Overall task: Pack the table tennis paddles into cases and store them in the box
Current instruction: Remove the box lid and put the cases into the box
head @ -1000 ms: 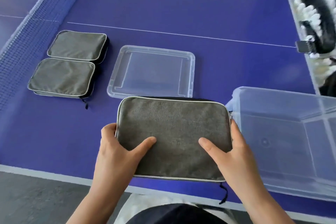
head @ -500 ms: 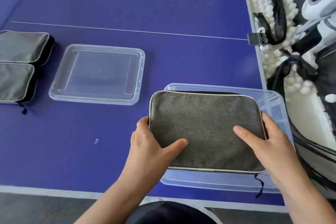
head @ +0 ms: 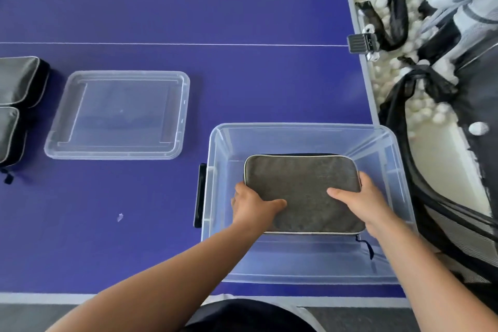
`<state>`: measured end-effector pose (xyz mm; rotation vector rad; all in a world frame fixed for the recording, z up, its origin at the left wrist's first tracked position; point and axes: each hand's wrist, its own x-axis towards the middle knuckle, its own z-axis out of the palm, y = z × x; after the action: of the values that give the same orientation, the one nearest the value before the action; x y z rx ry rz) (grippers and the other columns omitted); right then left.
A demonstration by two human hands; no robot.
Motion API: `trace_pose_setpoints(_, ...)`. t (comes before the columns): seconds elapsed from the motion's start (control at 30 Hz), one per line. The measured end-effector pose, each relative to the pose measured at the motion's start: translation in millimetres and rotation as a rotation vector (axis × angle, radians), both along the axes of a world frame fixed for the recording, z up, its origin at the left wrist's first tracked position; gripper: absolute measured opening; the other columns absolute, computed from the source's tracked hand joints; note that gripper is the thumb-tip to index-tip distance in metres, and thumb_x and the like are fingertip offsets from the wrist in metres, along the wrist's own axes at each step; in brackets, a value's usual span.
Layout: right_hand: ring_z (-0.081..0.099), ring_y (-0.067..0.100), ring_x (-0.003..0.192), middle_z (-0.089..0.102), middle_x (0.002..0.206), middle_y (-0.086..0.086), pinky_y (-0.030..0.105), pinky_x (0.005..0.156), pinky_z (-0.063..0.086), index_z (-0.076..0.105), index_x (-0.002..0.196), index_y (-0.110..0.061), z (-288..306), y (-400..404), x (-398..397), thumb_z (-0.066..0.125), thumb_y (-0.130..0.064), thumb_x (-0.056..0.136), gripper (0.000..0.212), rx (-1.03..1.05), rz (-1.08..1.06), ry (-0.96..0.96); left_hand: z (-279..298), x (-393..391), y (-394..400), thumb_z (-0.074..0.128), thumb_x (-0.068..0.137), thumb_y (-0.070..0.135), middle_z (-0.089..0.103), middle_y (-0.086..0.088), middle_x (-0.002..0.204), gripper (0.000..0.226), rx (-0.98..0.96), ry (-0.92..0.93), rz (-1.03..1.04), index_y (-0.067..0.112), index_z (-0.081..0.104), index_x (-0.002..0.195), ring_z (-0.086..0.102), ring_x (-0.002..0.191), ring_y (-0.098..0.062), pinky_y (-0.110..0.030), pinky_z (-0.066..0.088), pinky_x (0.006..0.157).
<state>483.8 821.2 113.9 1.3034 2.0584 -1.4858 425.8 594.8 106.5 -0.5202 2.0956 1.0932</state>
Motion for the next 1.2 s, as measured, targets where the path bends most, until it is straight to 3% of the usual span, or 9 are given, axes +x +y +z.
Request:
trace_pose_setpoints(0.2,0.064,0.019,0.095,0.066,0.108,-0.001,0.04,0.084,0.055,0.053,0.114,-0.022,-40.4,-5.8,-0.4,0.086,-0.02,0.072,0.054,0.022,-0.016,-0.056,-25.6,-1.3,9.5,0.089,0.063,0.039,0.048,-0.006,0.122,0.076,-0.133,0.032,-0.011,0.015,0.035,0.111,0.044,0.122,-0.028,-0.042,0.046,0.098)
trace_pose_setpoints(0.4,0.062,0.024,0.101,0.063,0.112,0.0,0.045,0.088,0.054,0.049,0.12,-0.02,-46.1,-11.9,-0.7,0.085,-0.028,0.072,0.06,0.111,0.068,-0.101,-32.7,0.3,4.2,0.089,0.066,0.038,0.045,-0.006,0.128,0.081,-0.153,0.018,-0.033,0.012,0.037,0.122,0.042,0.125,-0.027,-0.045,0.047,0.101)
trace_pose_setpoints(0.47,0.061,0.025,0.107,0.062,0.118,0.001,0.045,0.089,0.054,0.047,0.123,-0.019,-43.6,-12.0,-1.3,0.084,-0.036,0.07,0.066,0.131,0.116,-0.135,-30.3,0.3,2.9,0.088,0.067,0.038,0.045,-0.005,0.128,0.08,-0.147,0.013,-0.043,0.011,0.037,0.123,0.041,0.126,-0.026,-0.042,0.046,0.101)
trace_pose_setpoints(0.57,0.053,0.027,0.123,0.052,0.138,0.002,0.049,0.098,0.049,0.039,0.138,-0.021,-40.9,-13.8,-0.1,0.079,-0.058,0.059,0.097,0.197,0.21,-0.179,-26.0,1.5,-1.6,0.086,0.069,0.04,0.043,-0.005,0.135,0.085,-0.151,0.044,-0.101,0.011,0.036,0.132,0.036,0.131,-0.025,-0.038,0.039,0.104)
trace_pose_setpoints(0.63,0.036,0.03,0.139,0.033,0.155,0.004,0.048,0.111,0.036,0.026,0.152,-0.019,-26.6,-22.4,-0.8,0.077,-0.056,0.069,0.104,0.255,0.27,-0.2,-19.1,4.3,-4.9,0.084,0.071,0.041,0.037,-0.004,0.143,0.093,-0.123,0.087,-0.142,0.013,0.031,0.143,0.029,0.137,-0.023,-0.036,0.034,0.109)
trace_pose_setpoints(0.77,0.016,0.028,0.148,0.014,0.163,0.003,0.045,0.119,0.023,0.018,0.155,-0.021,5.4,-48.3,1.1,0.069,-0.049,0.085,0.092,0.331,0.328,-0.108,5.4,12.1,-13.6,0.076,0.08,0.043,0.02,0.0,0.157,0.097,-0.028,0.241,-0.293,0.016,0.019,0.153,0.013,0.146,-0.018,-0.032,0.02,0.117)
trace_pose_setpoints(0.97,0.02,0.02,0.147,0.022,0.161,0.0,0.04,0.118,0.022,0.033,0.151,-0.025,63.3,-115.9,2.2,0.06,-0.049,0.09,0.07,0.489,0.392,0.128,52.5,27.9,-68.0,0.067,0.087,0.048,0.015,0.002,0.164,0.088,-0.012,0.767,-0.629,0.015,0.022,0.155,0.005,0.152,-0.014,-0.027,0.007,0.123)
trace_pose_setpoints(1.07,0.021,0.015,0.147,0.022,0.16,-0.007,0.039,0.115,0.026,0.035,0.149,-0.031,86.6,-164.4,0.6,0.059,-0.049,0.091,0.065,0.477,0.42,0.199,65.4,36.1,-120.9,0.058,0.091,0.053,0.021,0.003,0.163,0.08,-0.007,0.878,-0.61,0.017,0.025,0.154,0.009,0.152,-0.014,-0.03,0.011,0.123)
trace_pose_setpoints(1.2,0.022,0.011,0.146,0.025,0.159,-0.009,0.035,0.115,0.024,0.037,0.147,-0.03,104.5,-242.1,-5.3,0.059,-0.043,0.093,0.059,0.453,0.483,0.299,64.2,42.6,-213.9,0.047,0.096,0.053,0.026,0.002,0.161,0.07,-0.06,0.871,-0.506,0.018,0.029,0.153,0.014,0.151,-0.017,-0.035,0.016,0.122)
